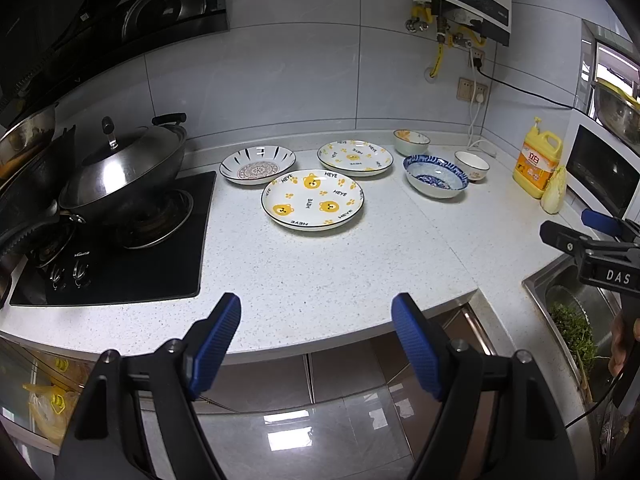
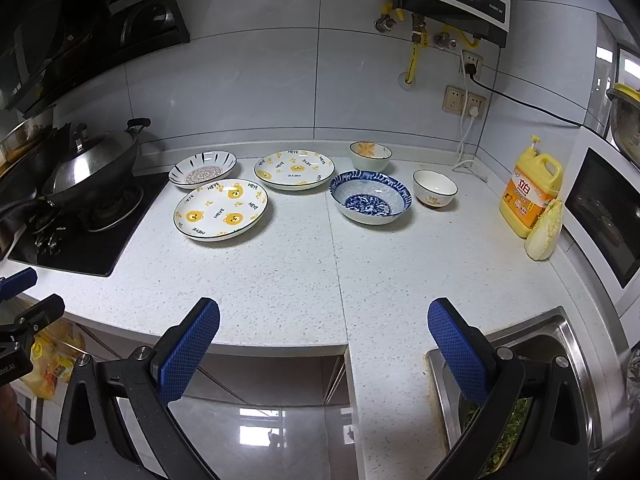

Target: Organize plates and bowls

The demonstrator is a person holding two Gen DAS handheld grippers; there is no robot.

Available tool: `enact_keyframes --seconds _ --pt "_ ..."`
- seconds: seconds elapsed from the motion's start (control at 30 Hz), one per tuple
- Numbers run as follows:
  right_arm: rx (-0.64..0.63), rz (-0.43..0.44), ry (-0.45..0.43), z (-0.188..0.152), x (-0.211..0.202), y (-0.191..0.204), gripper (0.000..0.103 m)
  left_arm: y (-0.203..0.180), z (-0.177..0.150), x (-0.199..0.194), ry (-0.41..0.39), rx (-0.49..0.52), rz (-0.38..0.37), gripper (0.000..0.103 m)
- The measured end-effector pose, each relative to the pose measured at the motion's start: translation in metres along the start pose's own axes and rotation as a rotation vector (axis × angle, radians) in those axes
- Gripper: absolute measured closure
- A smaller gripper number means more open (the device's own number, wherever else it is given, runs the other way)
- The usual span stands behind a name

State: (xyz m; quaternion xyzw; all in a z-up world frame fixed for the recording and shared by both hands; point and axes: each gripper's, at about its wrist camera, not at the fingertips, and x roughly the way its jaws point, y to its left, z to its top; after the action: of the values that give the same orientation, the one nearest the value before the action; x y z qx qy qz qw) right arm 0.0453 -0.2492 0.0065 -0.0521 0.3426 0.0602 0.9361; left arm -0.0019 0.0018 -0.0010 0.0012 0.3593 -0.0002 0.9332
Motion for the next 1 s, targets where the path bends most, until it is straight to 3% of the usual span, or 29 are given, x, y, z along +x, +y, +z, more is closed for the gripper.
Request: enact_keyframes --seconds 1.0 --pt "-0.003 0.0 -0.002 -0.0001 -0.0026 0.0039 0.001 -0.0003 -0.0039 -0.0019 0.003 0.0 -0.004 0.026"
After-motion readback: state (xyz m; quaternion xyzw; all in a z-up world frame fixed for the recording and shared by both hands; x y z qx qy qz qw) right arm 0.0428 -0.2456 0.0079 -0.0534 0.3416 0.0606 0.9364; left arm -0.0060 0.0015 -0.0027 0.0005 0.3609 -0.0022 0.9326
